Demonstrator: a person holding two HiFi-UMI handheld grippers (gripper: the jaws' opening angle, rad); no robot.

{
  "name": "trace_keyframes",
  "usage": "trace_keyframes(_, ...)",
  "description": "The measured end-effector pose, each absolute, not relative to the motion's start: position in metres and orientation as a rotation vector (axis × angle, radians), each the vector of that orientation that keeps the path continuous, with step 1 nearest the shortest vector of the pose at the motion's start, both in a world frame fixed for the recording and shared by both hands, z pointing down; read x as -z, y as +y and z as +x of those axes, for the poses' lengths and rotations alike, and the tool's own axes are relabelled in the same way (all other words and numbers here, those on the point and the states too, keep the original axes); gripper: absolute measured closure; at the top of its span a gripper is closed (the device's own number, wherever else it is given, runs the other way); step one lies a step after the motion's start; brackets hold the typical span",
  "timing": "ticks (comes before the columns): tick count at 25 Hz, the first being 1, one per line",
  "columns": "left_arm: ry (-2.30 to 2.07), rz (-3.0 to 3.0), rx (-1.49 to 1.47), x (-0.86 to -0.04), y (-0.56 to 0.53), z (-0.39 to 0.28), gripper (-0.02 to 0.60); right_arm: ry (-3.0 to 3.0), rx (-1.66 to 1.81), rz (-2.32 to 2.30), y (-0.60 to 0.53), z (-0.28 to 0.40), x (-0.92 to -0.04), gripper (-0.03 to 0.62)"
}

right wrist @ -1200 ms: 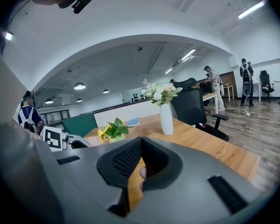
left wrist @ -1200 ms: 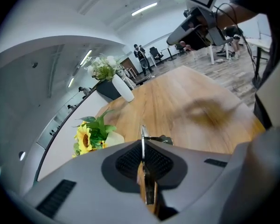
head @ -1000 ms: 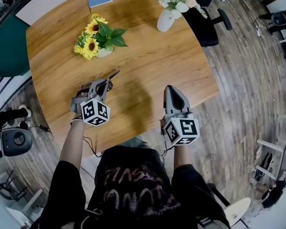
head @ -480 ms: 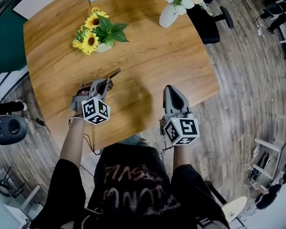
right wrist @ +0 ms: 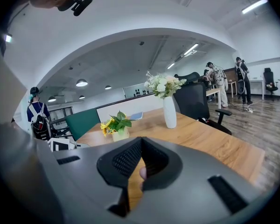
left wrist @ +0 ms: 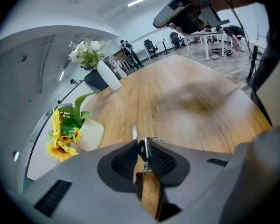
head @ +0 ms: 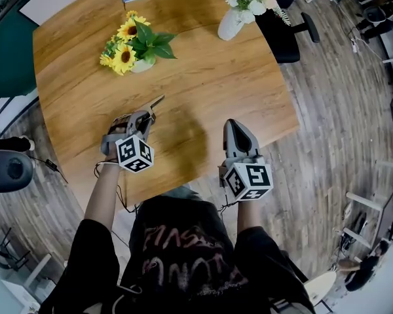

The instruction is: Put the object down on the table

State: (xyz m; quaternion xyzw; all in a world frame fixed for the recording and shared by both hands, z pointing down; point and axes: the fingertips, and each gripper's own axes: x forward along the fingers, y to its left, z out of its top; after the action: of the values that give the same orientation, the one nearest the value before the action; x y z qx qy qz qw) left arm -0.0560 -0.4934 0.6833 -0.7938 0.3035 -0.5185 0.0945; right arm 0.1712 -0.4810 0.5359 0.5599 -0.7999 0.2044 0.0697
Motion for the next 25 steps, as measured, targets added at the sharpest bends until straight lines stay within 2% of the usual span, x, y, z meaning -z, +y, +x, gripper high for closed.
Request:
trace_keyframes(10, 0.939, -2.369, 1.567, -0.691, -0.489, -0.054, 0.485, -2.402, -0.602, 1.684, -0.477, 0.179, -0.534, 0.589)
trace_keyframes(18, 0.98, -2.422, 1.623, -0.697, -0.482, -0.053, 0.401, -2.406, -0.599, 1.686, -0.472, 0.183, -0.532, 0.589)
trace_keyframes(25, 1.182, -2.54, 1.522, -0.678, -0.474, -0.06, 0.394, -2.429, -0.58, 1.687, -0.466, 0.183, -0.525, 0.589)
